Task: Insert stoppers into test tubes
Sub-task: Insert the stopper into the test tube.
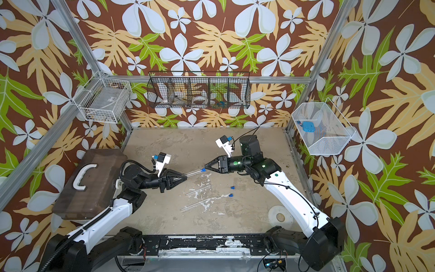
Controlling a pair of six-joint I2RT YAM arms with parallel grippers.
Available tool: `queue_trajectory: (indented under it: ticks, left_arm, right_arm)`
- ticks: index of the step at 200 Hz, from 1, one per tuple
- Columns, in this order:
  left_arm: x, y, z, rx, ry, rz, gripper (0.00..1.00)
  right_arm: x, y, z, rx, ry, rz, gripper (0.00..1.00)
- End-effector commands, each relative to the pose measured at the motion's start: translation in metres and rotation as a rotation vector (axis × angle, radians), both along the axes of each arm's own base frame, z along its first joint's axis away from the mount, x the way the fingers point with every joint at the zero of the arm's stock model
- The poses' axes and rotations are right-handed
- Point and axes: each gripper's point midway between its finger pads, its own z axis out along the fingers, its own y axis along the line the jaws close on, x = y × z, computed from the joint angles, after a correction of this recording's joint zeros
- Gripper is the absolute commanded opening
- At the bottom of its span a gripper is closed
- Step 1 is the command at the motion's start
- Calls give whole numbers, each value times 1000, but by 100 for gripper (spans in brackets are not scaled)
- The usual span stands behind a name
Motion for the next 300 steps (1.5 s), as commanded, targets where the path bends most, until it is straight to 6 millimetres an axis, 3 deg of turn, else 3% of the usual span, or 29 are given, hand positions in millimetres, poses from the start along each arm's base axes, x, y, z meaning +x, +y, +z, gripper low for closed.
queue_trajectory:
  ticks: [1,45,112,210,300]
  left_arm:
    - [-3,0,6,-10,-48,-13,0]
    - [-4,0,6,-9,-52,-19,0]
    - [-5,0,4,-7,-51,-21,0]
    - [-6,0,5,-8,-51,-26,0]
    - [-5,-1,5,-8,-50,-26,0]
  right_arm:
    - [-4,2,0,5,-5,31,29]
    - [-5,3,-2,15,5,43,25]
    - [-15,11,-3,20,7,87,24]
    - [-11,10,-1,8,-14,70,27]
    - [-16,12,-6,8,5,89,22]
